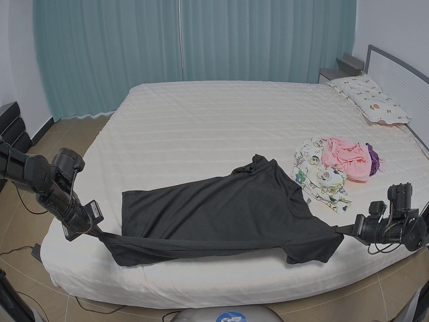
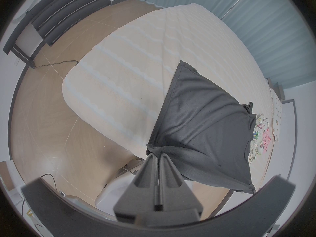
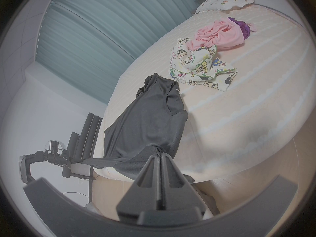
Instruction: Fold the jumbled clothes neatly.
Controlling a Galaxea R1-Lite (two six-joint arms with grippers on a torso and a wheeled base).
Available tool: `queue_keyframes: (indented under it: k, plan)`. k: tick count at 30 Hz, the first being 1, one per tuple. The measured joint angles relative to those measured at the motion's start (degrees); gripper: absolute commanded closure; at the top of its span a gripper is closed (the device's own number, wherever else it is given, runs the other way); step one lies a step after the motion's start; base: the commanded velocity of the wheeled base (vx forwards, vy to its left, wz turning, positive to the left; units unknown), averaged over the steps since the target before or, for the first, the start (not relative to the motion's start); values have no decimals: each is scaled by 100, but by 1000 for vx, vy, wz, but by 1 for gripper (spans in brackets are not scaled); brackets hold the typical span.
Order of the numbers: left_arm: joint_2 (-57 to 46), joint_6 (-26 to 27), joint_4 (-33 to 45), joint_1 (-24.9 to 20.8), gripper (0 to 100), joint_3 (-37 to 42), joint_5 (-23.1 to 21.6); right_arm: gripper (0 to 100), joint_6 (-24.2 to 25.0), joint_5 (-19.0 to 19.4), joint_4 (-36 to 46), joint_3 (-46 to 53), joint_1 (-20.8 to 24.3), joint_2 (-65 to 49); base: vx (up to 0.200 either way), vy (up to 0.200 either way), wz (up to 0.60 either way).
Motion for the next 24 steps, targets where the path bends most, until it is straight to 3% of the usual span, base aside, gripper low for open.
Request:
queue_keyframes:
  k: [9, 24]
  plan:
    - [48, 1, -24, -21, 100, -91, 13, 100, 0, 5, 5, -324, 21, 50, 0, 0, 0]
    - [839, -44, -26, 56, 100, -878, 72, 100, 26, -226, 219, -1865, 423, 1097, 0, 0, 0]
